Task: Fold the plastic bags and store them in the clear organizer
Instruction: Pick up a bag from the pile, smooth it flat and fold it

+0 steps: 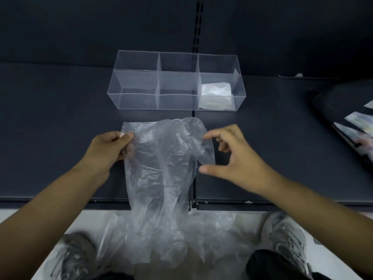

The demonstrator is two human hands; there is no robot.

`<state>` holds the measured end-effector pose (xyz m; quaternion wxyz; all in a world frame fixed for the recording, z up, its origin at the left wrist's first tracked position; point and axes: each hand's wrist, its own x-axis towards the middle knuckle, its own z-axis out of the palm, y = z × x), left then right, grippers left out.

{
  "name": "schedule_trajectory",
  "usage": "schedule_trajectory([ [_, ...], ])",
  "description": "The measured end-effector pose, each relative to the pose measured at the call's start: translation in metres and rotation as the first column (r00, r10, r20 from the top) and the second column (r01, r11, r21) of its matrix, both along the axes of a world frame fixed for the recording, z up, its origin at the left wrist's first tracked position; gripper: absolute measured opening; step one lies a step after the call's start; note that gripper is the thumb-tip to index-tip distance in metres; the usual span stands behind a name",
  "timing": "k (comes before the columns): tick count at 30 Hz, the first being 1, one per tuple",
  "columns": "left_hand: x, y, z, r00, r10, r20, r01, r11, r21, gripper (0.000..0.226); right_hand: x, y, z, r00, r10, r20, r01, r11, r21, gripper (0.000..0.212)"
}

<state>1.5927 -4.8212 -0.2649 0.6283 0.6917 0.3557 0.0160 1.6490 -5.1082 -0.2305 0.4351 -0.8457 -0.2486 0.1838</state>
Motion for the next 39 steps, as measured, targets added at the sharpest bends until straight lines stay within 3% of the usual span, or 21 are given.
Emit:
schedule_trajectory([
  [3,0.001,0.001,-0.001,1.0,-0.001,-0.003,0.001,1.0,0.005,0.019,-0.003,0.011,-0.015,0.997,-0.008,0.08,0.015,0.997,-0.08,0.03],
  [6,0.001,0.008,-0.001,0.999,0.031,-0.021,-0.031,0.999,-0.019,0.02,0.013,0.001,-0.016,0.998,0.07,0.009,-0.066,0.978,-0.199,0.006],
  [8,0.001,0.017,0.001,0.997,0.074,-0.032,-0.075,0.997,-0.03,0.02,0.031,-0.016,-0.01,0.986,0.128,-0.105,-0.153,0.947,-0.281,0.017],
  [10,0.003,0.024,0.002,0.994,0.1,-0.032,-0.101,0.994,-0.041,0.019,0.045,-0.032,0.001,0.974,0.097,-0.203,-0.148,0.956,-0.254,0.028],
  [13,0.009,0.022,0.001,0.998,0.047,-0.043,-0.05,0.997,-0.063,0.017,0.062,-0.045,0.01,0.951,-0.056,-0.304,0.043,0.998,-0.051,0.048],
  [14,0.012,0.018,0.002,0.998,0.032,-0.047,-0.036,0.996,-0.079,0.017,0.067,-0.047,0.011,0.927,-0.121,-0.356,0.14,0.99,0.03,0.047],
  [16,0.02,0.011,0.003,0.998,0.039,-0.051,-0.044,0.993,-0.109,0.016,0.078,-0.045,0.008,0.875,-0.249,-0.415,0.333,0.932,0.144,0.023],
  [18,0.028,0.007,0.003,0.996,0.063,-0.057,-0.07,0.989,-0.129,0.016,0.089,-0.043,0.004,0.832,-0.418,-0.363,0.493,0.858,0.141,0.007],
  [21,0.035,0.004,0.002,0.995,0.095,-0.043,-0.101,0.975,-0.199,0.014,0.099,-0.047,-0.005,0.74,-0.645,-0.19,0.67,0.731,0.127,0.029],
  [23,0.031,0.004,0.003,0.997,0.067,-0.034,-0.074,0.964,-0.257,0.022,0.09,-0.047,-0.005,0.696,-0.711,-0.101,0.718,0.684,0.133,0.033],
  [26,0.007,0.004,0.009,0.998,0.056,-0.04,-0.066,0.939,-0.337,0.031,0.044,-0.032,-0.005,0.777,-0.616,-0.128,0.629,0.764,0.145,0.015],
  [28,-0.02,-0.001,0.011,0.994,0.085,-0.067,-0.105,0.904,-0.414,0.038,-0.004,-0.019,-0.006,0.862,-0.439,-0.254,0.468,0.882,0.063,0.03],
  [30,-0.047,-0.014,0.01,0.993,0.043,-0.114,-0.095,0.864,-0.494,0.047,-0.048,-0.006,-0.005,0.861,-0.247,-0.446,0.259,0.965,-0.034,0.054],
  [32,-0.066,-0.032,0.01,0.988,-0.038,-0.148,-0.052,0.826,-0.561,0.051,-0.073,0.004,-0.008,0.833,-0.175,-0.525,0.159,0.984,-0.075,0.048],
  [36,-0.08,-0.059,0.013,0.98,-0.113,-0.166,-0.018,0.776,-0.631,0.037,-0.08,0.018,-0.01,0.84,-0.236,-0.489,0.236,0.97,-0.062,0.021],
  [39,-0.081,-0.063,0.012,0.98,-0.104,-0.168,-0.02,0.792,-0.61,0.019,-0.074,0.014,-0.013,0.825,-0.27,-0.497,0.311,0.95,-0.001,0.006],
])
